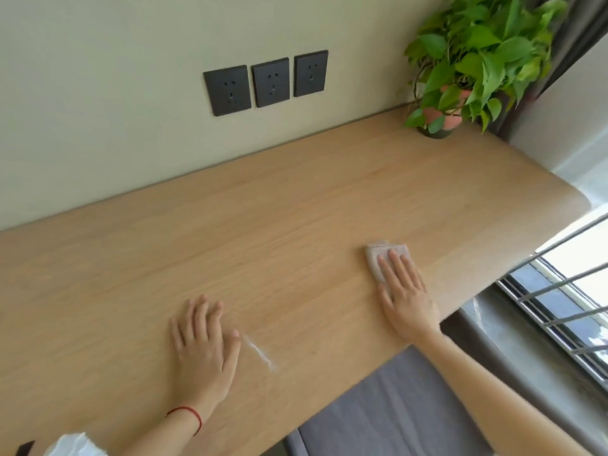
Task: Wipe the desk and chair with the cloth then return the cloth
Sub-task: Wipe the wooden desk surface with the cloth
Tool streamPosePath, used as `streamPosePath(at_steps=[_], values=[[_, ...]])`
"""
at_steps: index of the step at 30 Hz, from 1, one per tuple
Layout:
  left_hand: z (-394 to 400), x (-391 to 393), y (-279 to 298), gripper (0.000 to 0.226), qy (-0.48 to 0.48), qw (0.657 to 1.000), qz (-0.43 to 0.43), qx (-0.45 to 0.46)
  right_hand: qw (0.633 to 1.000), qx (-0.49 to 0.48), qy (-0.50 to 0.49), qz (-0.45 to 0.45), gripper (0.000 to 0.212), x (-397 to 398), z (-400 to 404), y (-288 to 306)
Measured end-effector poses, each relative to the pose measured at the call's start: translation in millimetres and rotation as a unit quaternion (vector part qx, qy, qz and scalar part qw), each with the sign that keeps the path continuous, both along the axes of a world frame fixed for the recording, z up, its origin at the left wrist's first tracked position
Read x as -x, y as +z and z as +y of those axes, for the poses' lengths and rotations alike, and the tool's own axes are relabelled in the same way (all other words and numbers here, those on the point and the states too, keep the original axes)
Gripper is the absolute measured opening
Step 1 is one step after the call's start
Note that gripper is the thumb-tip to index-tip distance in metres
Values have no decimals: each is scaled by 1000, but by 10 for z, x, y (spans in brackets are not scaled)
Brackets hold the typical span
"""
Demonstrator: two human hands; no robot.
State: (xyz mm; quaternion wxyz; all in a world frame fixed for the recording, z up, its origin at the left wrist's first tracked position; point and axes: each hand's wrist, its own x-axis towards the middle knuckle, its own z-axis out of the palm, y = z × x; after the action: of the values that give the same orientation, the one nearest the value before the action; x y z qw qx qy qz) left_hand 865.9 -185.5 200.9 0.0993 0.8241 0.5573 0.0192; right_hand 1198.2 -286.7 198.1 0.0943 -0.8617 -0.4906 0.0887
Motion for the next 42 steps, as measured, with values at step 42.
streamPosePath(at_steps=[42], values=[[-372,973,-50,64,39,999,-24,17,992,-26,-111,48,54,2472,224,-14]])
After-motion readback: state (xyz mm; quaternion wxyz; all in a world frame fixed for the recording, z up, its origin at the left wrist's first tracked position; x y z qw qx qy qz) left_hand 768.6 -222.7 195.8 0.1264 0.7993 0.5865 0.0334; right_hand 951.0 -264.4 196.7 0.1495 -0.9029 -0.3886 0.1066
